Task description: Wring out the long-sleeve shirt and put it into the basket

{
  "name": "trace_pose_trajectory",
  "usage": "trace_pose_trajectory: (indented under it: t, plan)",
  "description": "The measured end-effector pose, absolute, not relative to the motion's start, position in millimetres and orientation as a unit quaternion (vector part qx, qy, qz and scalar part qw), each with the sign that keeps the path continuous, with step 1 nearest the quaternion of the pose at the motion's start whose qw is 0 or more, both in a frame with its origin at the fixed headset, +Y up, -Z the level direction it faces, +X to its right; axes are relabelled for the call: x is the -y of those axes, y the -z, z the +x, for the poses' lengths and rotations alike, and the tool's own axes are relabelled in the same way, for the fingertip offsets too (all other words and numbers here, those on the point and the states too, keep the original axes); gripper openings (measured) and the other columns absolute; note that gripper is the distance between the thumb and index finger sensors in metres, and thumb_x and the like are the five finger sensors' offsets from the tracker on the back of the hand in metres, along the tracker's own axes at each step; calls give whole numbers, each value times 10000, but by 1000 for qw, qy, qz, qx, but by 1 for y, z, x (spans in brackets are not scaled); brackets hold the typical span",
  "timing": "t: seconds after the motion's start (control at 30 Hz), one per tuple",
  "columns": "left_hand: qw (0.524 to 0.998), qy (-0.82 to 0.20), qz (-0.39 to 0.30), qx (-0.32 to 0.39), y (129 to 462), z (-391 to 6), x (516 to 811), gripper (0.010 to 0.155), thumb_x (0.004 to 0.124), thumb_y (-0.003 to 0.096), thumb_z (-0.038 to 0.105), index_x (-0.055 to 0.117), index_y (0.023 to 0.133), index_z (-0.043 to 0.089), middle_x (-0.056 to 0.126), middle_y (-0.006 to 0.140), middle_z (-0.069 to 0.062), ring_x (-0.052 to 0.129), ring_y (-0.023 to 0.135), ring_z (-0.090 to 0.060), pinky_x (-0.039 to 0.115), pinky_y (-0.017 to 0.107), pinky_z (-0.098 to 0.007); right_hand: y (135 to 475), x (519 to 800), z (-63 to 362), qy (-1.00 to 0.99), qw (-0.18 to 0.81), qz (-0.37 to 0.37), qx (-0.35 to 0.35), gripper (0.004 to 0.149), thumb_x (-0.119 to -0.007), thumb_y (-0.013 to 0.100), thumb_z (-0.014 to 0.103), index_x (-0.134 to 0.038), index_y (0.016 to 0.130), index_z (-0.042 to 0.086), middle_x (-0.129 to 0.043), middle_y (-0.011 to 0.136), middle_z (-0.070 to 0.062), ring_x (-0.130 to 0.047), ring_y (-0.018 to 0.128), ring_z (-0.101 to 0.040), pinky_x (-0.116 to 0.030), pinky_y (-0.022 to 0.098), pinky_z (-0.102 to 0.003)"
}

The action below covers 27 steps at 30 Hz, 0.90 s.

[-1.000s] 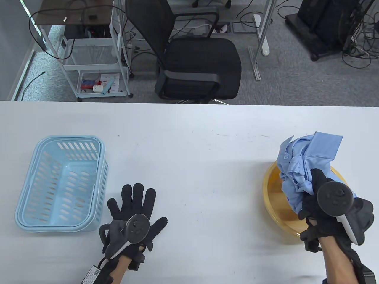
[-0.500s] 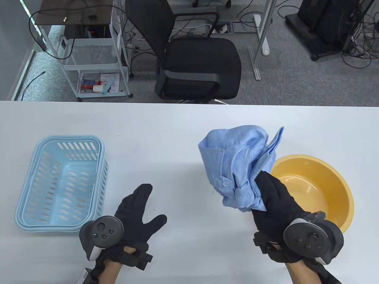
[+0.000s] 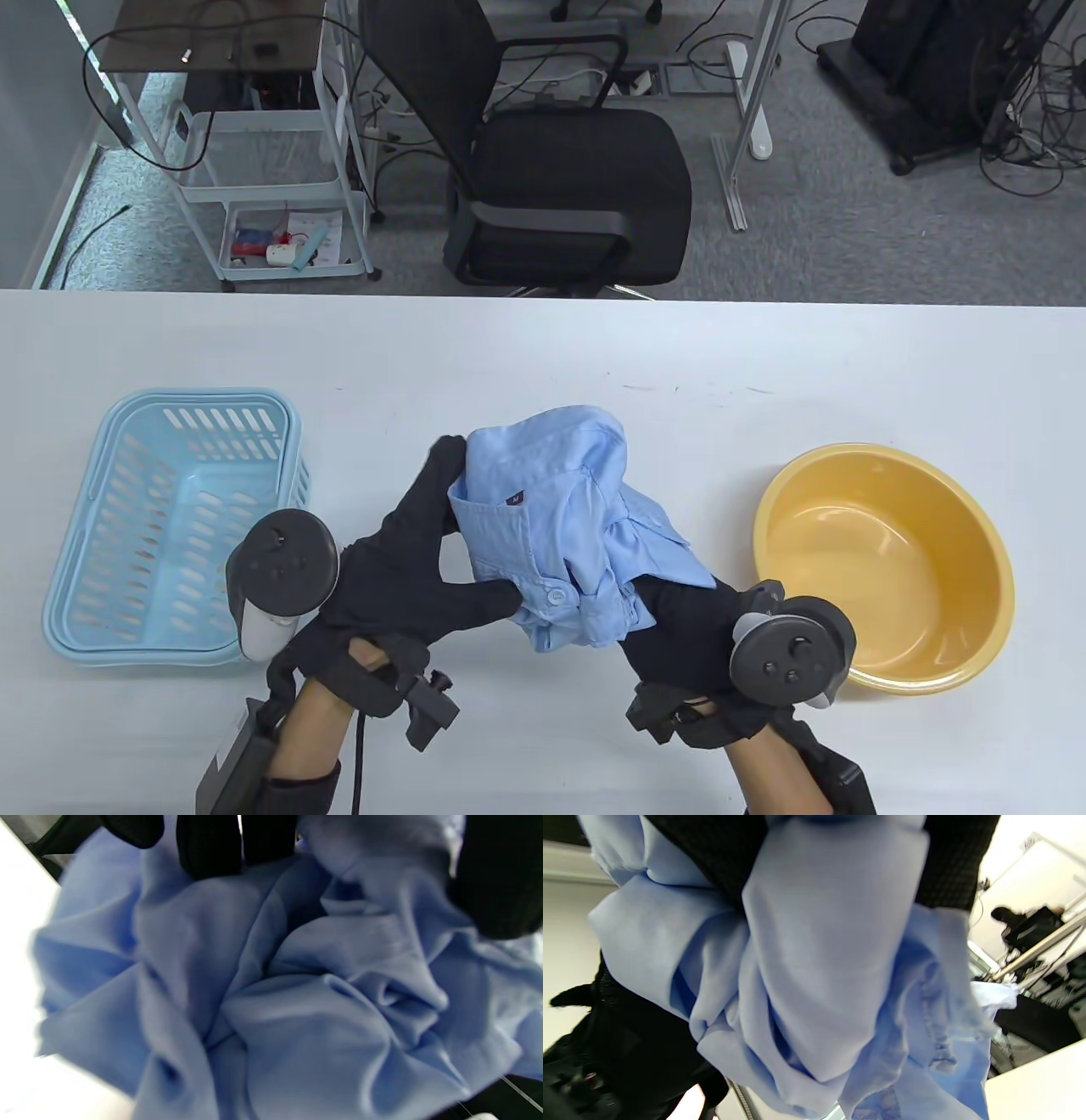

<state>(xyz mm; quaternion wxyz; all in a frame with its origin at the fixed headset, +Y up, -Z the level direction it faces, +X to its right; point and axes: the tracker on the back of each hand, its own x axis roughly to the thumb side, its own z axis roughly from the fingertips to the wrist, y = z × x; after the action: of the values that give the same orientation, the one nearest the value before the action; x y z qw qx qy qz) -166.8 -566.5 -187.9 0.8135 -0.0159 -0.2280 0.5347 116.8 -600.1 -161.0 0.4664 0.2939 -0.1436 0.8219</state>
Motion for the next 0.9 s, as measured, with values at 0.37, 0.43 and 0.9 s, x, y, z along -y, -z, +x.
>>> trace_pose_trajectory:
  t: [0.37,0.43,0.9]
  plan:
    - [827,-517,131,178,186,-161,525,543,832,500,516,824,945,206,932,657,82,980,564,-289,703,711,-565,175,626,112,-714,646,251,102,719,-832,549,444,-456,1095,167,-655,1052,-127,-823,808,-402,-884,492,-503]
    - [831,-507,145,179,186,-160,516,539,814,507,522,808,959,230,925,673,88,975,579,-285,698,721,-562,179,631,113,-698,671,236,87,688,-808,557,451,-480,1089,163,-667,1042,-135,-822,802,-412,-875,489,-517]
    - [823,-512,196,147,185,-172,462,460,773,531,537,764,960,372,904,718,118,966,631,-257,696,747,-527,202,680,130,-787,601,139,24,446,-780,566,366,-741,942,130,-877,832,-145,-935,619,-393,-903,366,-501]
